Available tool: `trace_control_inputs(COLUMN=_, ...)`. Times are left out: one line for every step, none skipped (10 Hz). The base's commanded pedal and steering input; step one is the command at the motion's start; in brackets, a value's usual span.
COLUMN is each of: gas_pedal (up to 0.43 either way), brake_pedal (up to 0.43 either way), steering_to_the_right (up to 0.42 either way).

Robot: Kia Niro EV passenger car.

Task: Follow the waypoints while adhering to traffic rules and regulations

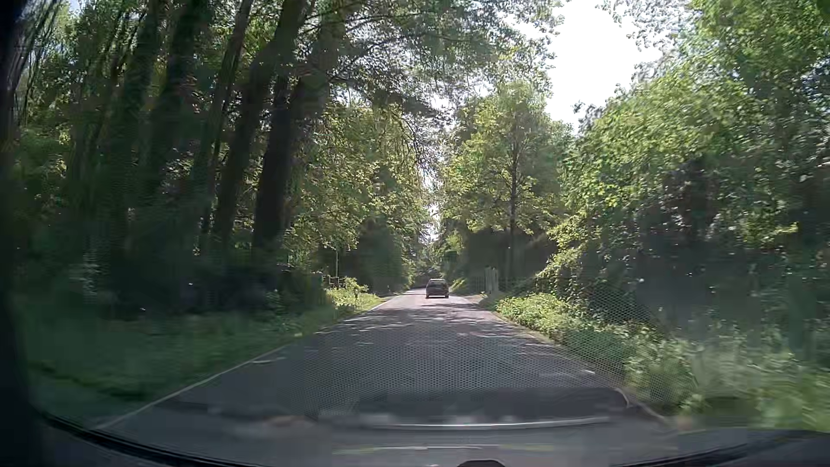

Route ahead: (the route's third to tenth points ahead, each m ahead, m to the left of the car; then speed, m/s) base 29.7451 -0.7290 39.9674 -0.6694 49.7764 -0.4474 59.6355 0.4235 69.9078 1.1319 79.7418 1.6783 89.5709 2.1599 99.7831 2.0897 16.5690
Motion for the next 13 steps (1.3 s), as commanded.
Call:
trace_control_inputs(gas_pedal=0.311, brake_pedal=0.0, steering_to_the_right=-0.002)
trace_control_inputs(gas_pedal=0.311, brake_pedal=0.0, steering_to_the_right=-0.002)
trace_control_inputs(gas_pedal=0.311, brake_pedal=0.0, steering_to_the_right=-0.003)
trace_control_inputs(gas_pedal=0.311, brake_pedal=0.0, steering_to_the_right=-0.002)
trace_control_inputs(gas_pedal=0.311, brake_pedal=0.0, steering_to_the_right=-0.002)
trace_control_inputs(gas_pedal=0.311, brake_pedal=0.0, steering_to_the_right=-0.002)
trace_control_inputs(gas_pedal=0.311, brake_pedal=0.0, steering_to_the_right=-0.002)
trace_control_inputs(gas_pedal=0.311, brake_pedal=0.0, steering_to_the_right=-0.003)
trace_control_inputs(gas_pedal=0.311, brake_pedal=0.0, steering_to_the_right=-0.002)
trace_control_inputs(gas_pedal=0.311, brake_pedal=0.0, steering_to_the_right=-0.002)
trace_control_inputs(gas_pedal=0.319, brake_pedal=0.0, steering_to_the_right=-0.002)
trace_control_inputs(gas_pedal=0.319, brake_pedal=0.0, steering_to_the_right=-0.002)
trace_control_inputs(gas_pedal=0.319, brake_pedal=0.0, steering_to_the_right=-0.003)
